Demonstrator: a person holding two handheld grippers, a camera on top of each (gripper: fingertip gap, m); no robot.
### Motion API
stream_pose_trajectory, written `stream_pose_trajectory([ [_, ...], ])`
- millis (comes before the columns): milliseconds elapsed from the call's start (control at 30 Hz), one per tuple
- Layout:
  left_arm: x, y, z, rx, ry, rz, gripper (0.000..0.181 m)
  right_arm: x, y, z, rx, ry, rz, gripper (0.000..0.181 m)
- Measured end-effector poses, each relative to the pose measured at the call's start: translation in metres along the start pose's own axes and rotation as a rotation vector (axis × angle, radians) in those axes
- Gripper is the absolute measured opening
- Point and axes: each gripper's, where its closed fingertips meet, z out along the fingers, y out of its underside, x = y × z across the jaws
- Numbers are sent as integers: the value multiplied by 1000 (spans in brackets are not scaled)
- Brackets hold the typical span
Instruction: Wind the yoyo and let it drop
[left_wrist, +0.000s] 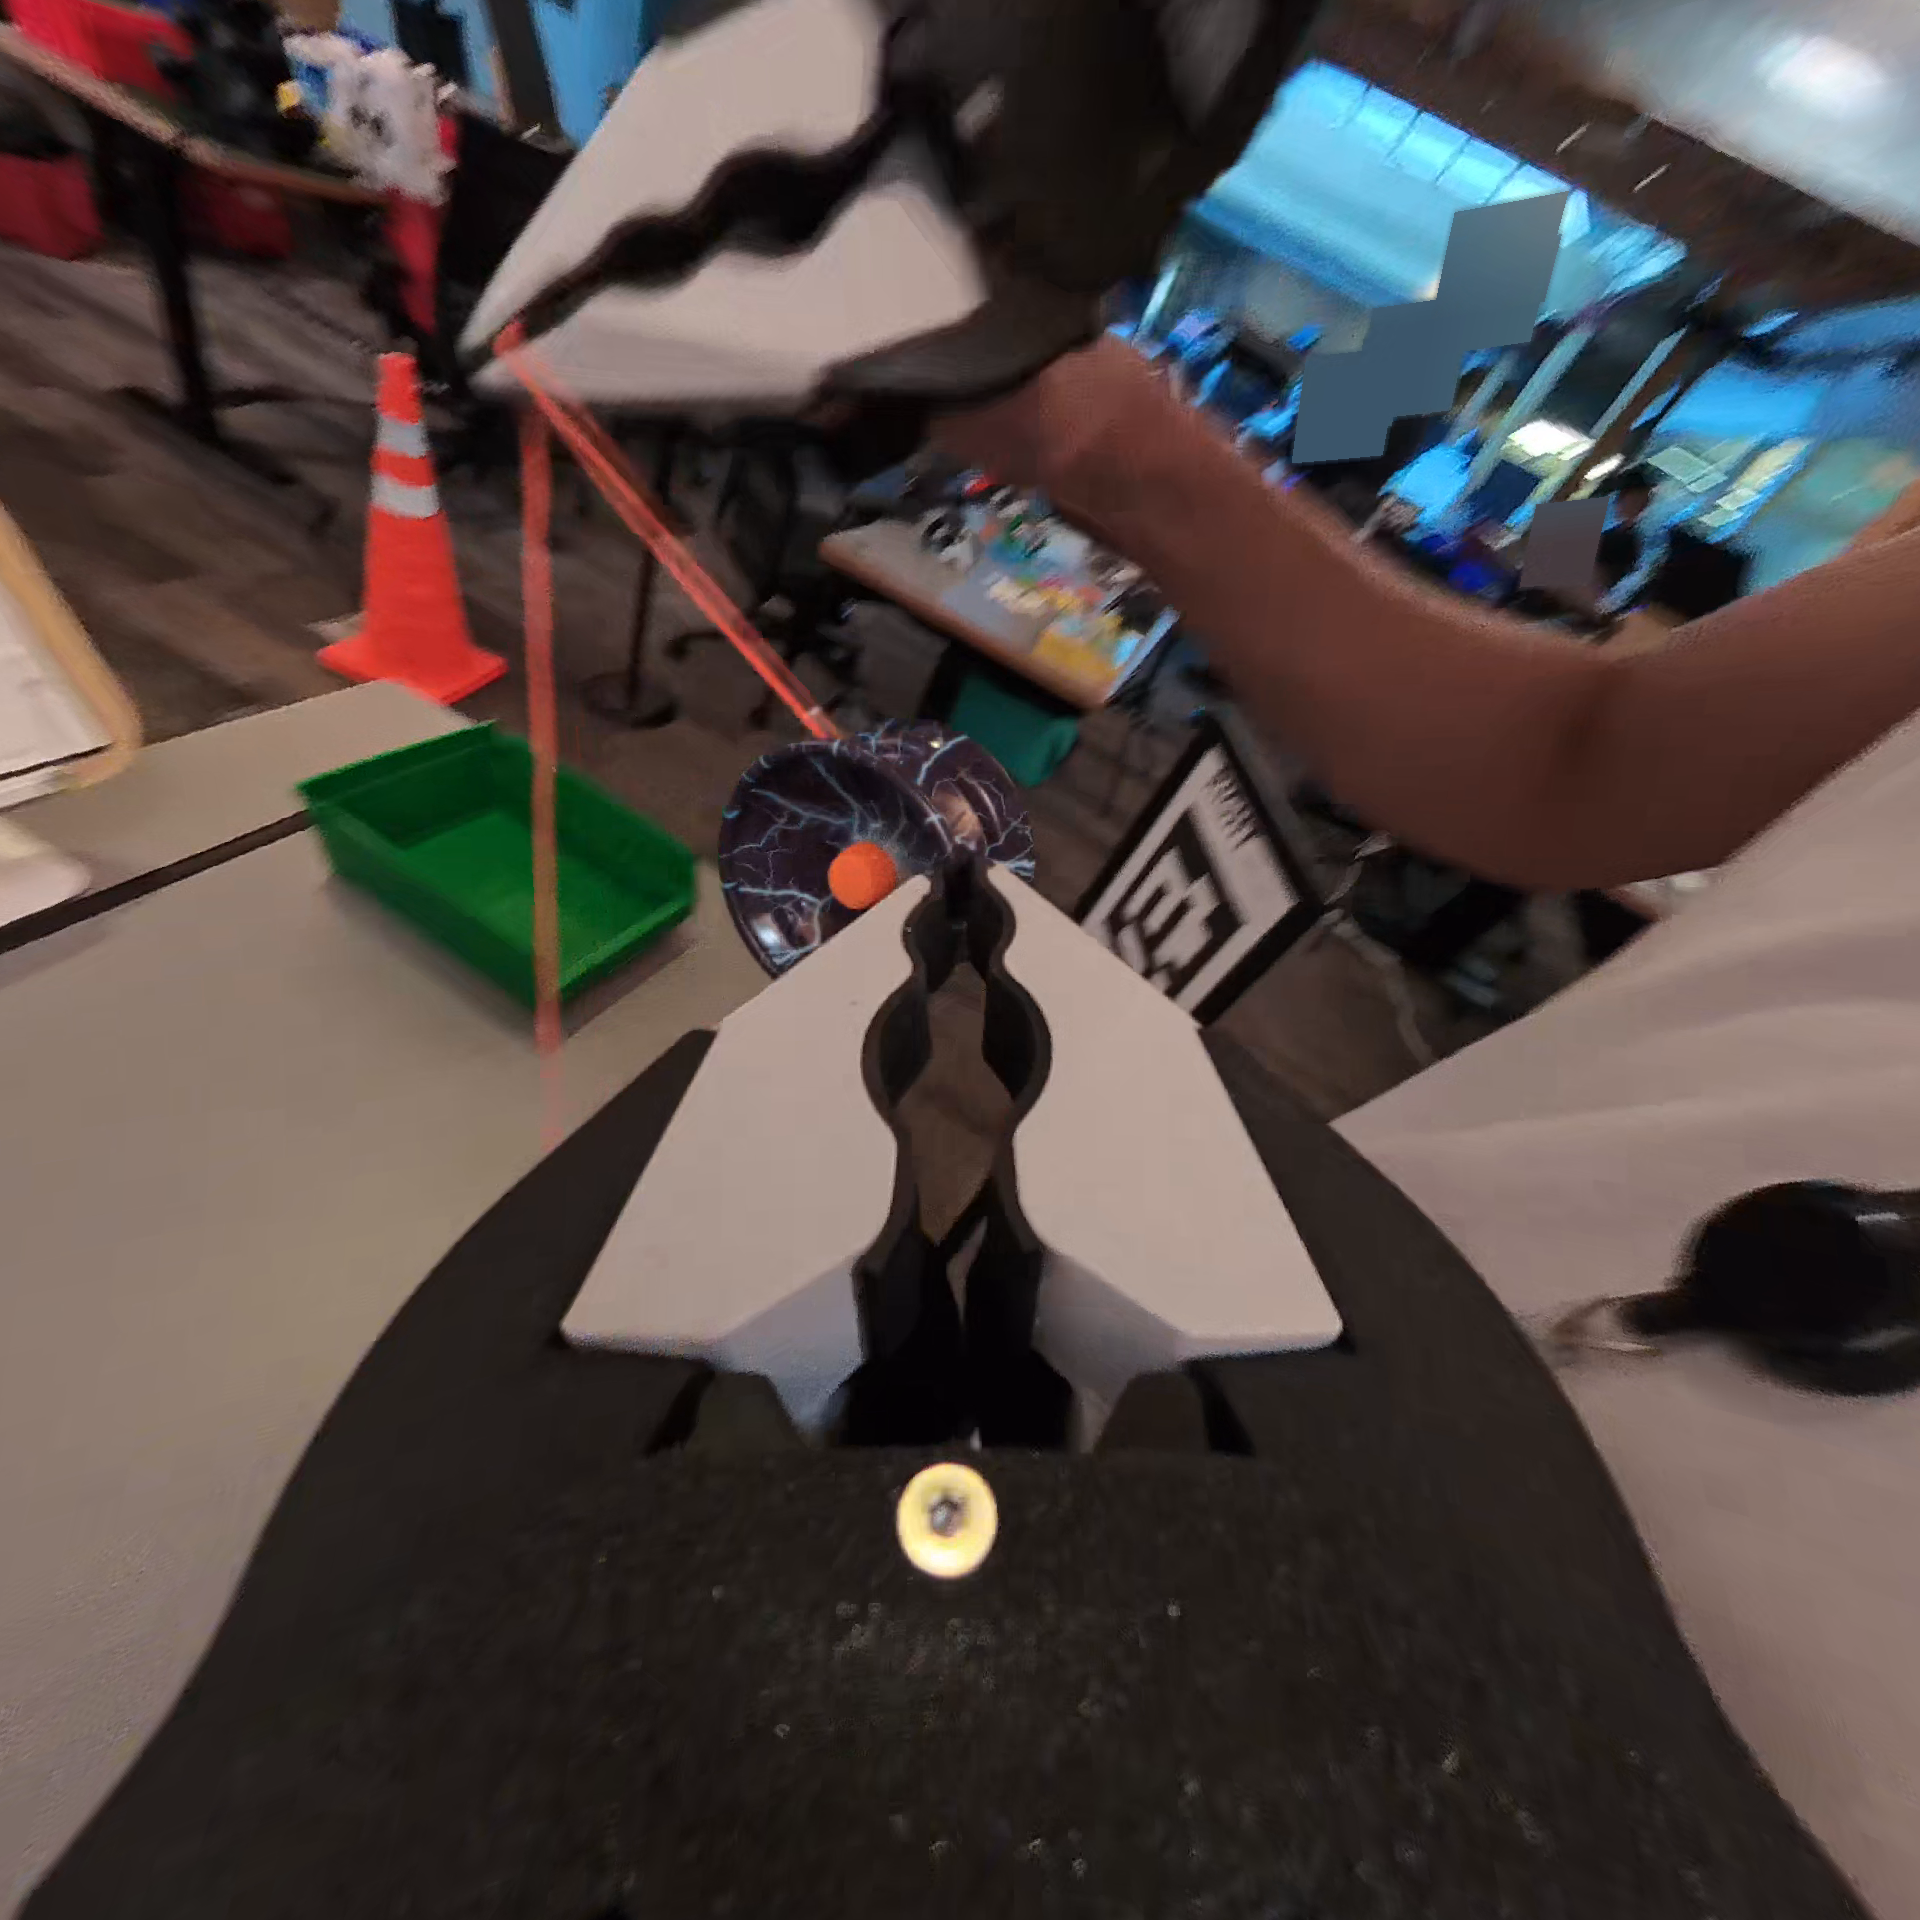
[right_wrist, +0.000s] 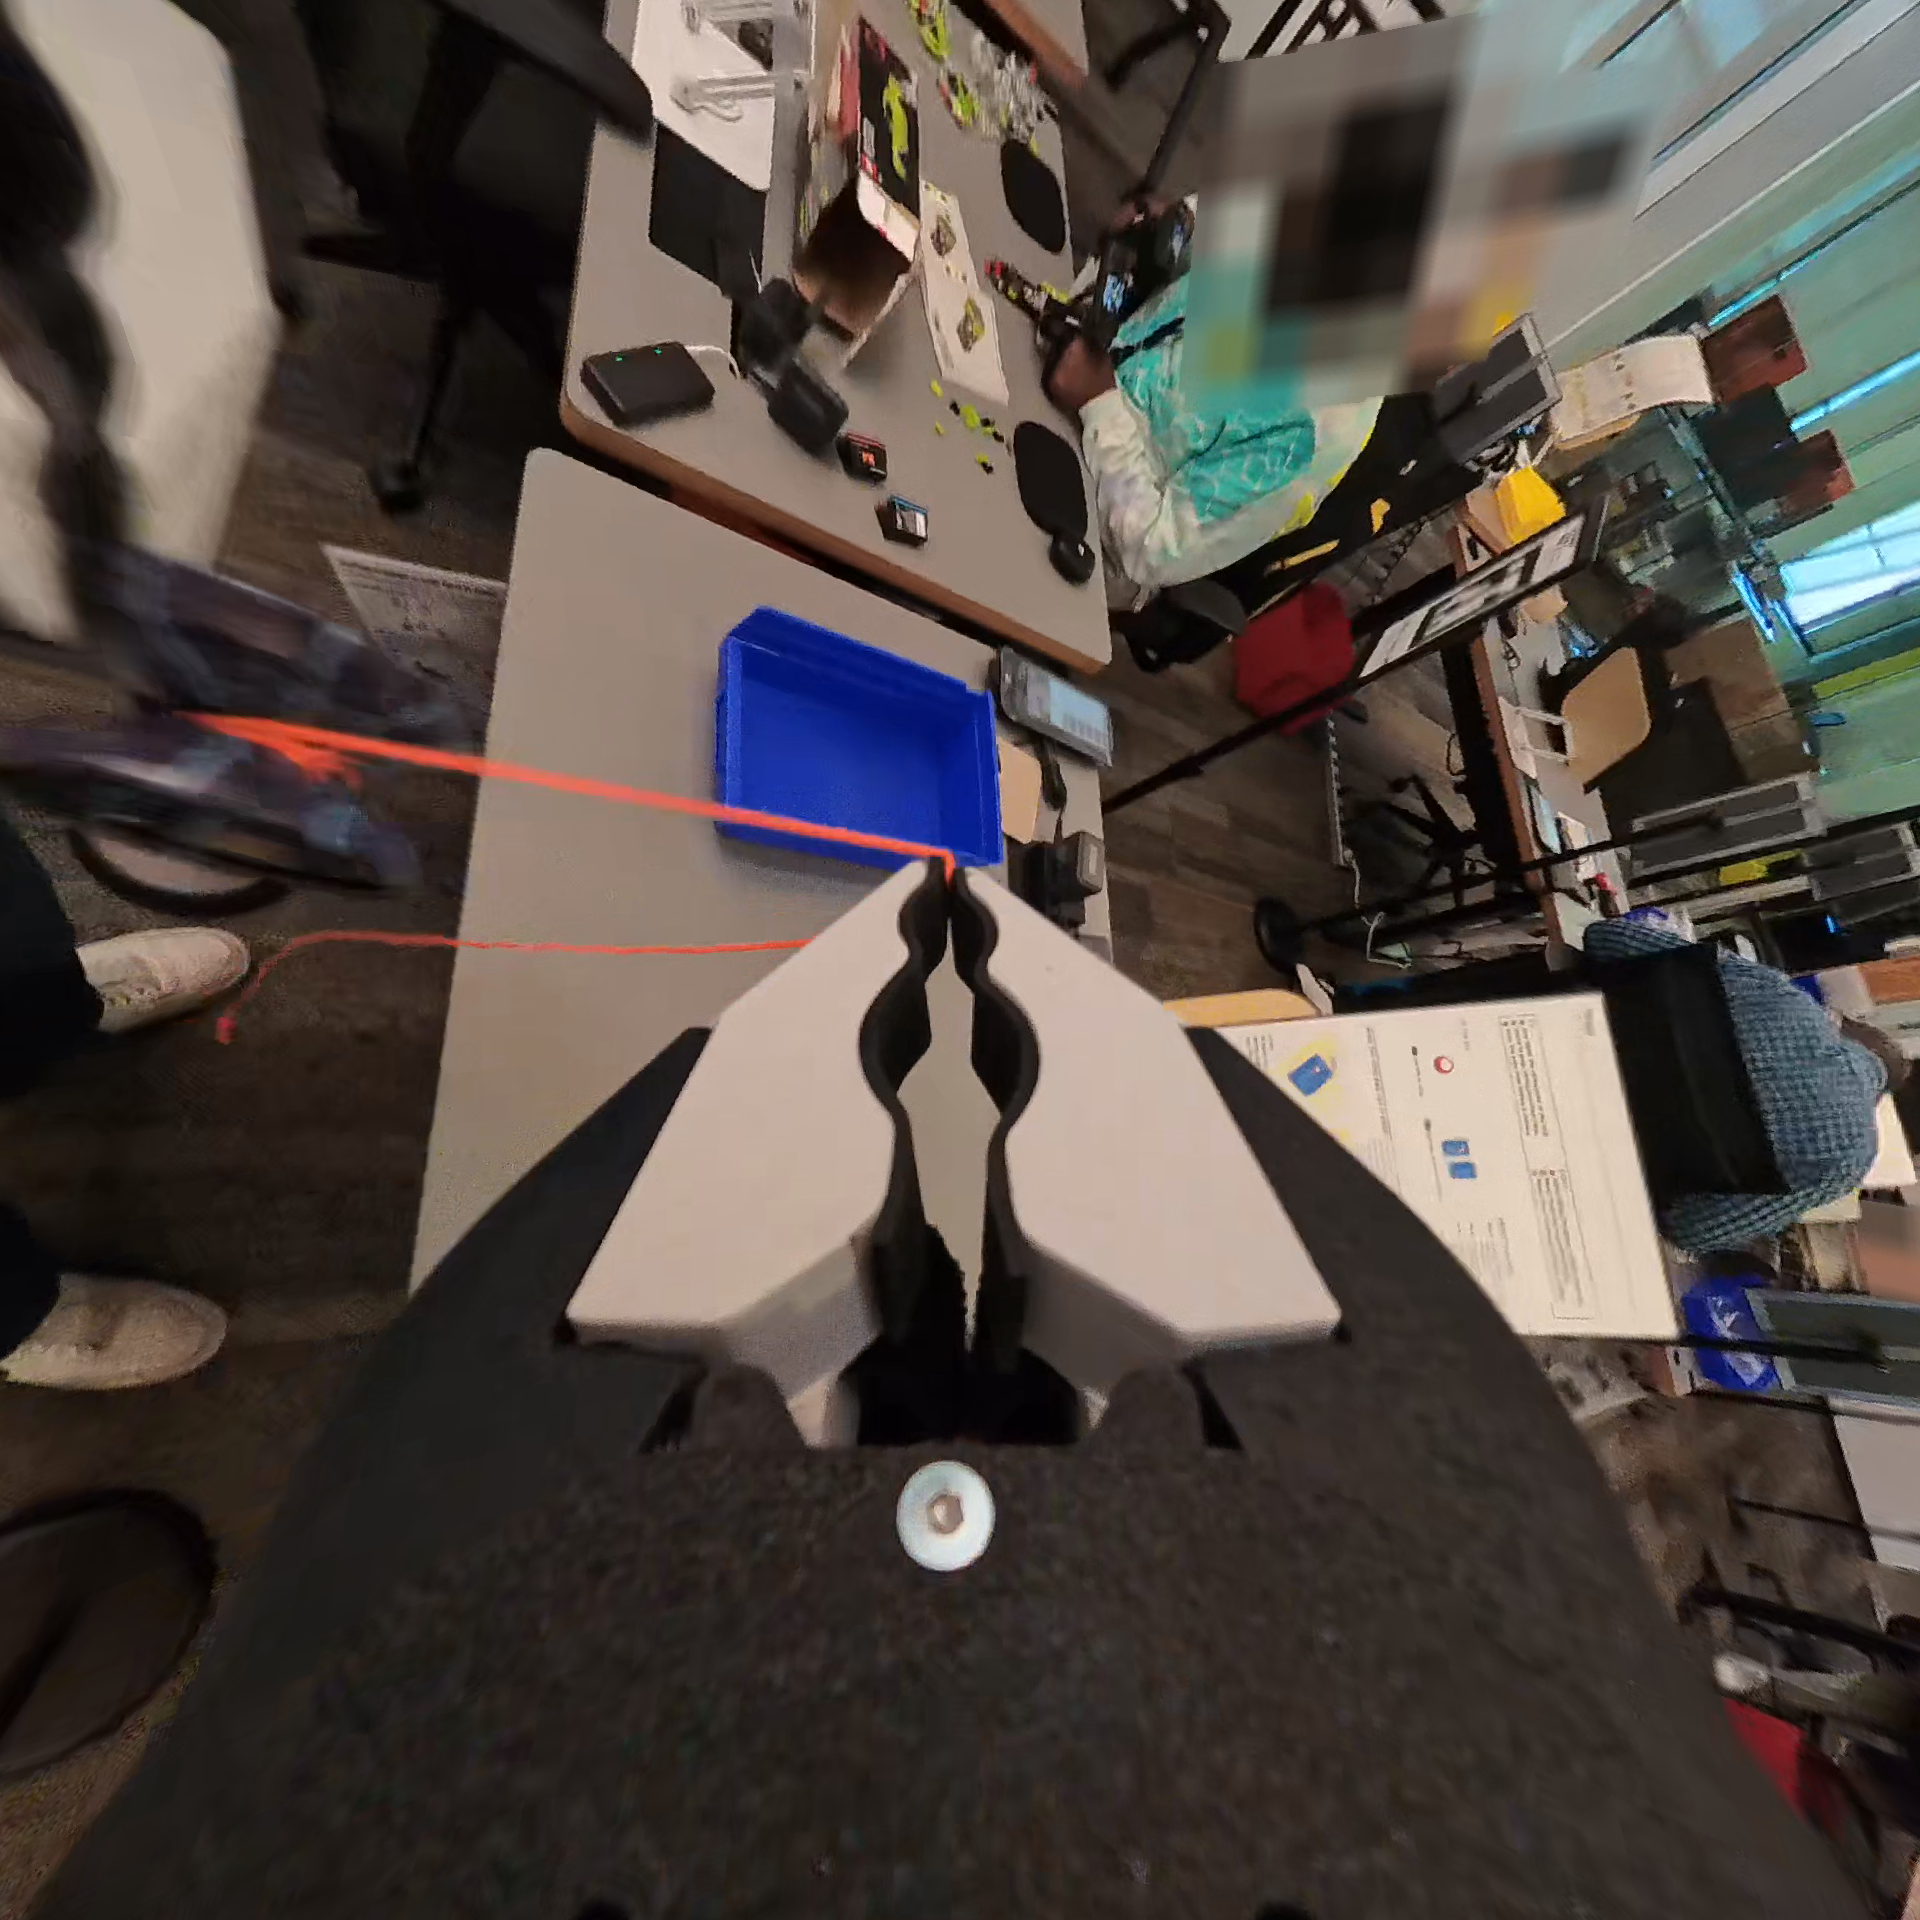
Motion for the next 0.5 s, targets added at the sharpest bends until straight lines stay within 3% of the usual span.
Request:
stream_pose_trajectory([
  [100, 23, -28, -3, 99, 73, -32, 0, -13, 22, 19, 12, -55, 74, 0],
  [200, 25, -57, -12, 200, 86, -56, 0, -48, 22, 37, 124, -156, 243, 0],
  [367, -9, -87, -27, 303, -6, -71, 0, -112, -14, 53, 395, -244, 494, 0],
  [500, -51, -82, -27, 276, -139, -42, 0, -134, -41, 58, 506, -171, 589, 0],
])
